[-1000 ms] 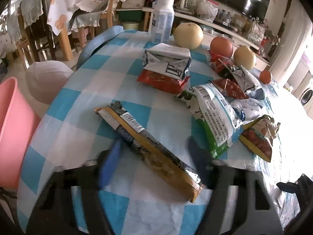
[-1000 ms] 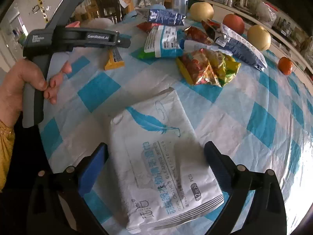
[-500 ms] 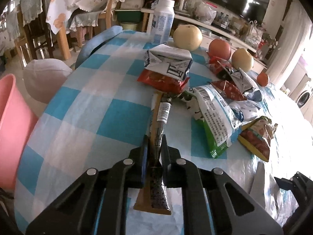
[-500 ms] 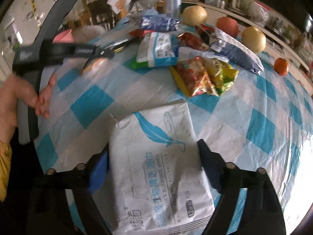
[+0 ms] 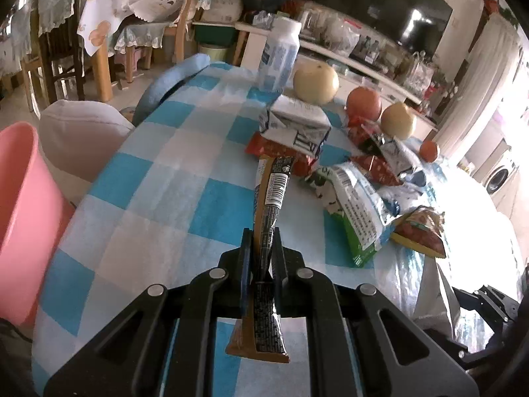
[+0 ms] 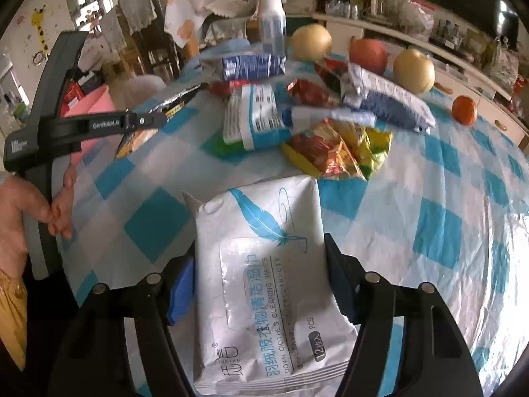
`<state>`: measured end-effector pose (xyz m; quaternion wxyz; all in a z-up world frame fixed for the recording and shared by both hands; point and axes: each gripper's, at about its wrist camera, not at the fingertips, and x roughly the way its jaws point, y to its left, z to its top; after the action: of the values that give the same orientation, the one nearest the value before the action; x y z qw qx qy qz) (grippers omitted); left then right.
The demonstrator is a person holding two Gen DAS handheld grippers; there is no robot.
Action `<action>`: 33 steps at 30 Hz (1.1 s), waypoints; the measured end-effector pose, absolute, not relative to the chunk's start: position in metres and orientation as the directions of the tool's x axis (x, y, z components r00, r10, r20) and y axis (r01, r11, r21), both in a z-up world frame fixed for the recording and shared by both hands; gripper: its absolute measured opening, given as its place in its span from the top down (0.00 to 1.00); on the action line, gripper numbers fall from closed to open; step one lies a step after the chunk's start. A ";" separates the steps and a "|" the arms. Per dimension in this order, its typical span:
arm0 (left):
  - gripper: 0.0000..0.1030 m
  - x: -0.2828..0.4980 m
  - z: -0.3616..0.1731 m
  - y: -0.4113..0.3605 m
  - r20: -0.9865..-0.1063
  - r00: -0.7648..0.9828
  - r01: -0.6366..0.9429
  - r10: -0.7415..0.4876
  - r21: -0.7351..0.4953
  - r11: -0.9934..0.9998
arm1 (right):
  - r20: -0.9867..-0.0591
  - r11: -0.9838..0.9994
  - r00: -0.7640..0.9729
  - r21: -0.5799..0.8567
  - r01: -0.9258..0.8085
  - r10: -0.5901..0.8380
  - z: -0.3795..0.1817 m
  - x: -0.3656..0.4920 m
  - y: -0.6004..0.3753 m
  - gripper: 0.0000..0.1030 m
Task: Collect trash
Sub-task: 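Carry both items to the pink bucket and open both tools to drop them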
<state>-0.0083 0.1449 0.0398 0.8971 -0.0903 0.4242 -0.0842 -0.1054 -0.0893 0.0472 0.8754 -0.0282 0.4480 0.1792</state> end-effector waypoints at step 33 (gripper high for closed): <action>0.88 -0.058 0.098 0.321 -0.551 0.831 -0.170 -0.079 -0.386 0.907 | -0.616 0.814 0.534 0.400 -0.421 0.579 0.121 -0.065 0.068 0.34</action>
<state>-0.0583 0.3208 0.0982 0.9324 -0.2147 0.2896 0.0244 -0.0647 0.0676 0.1211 0.8699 0.1016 0.3877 0.2875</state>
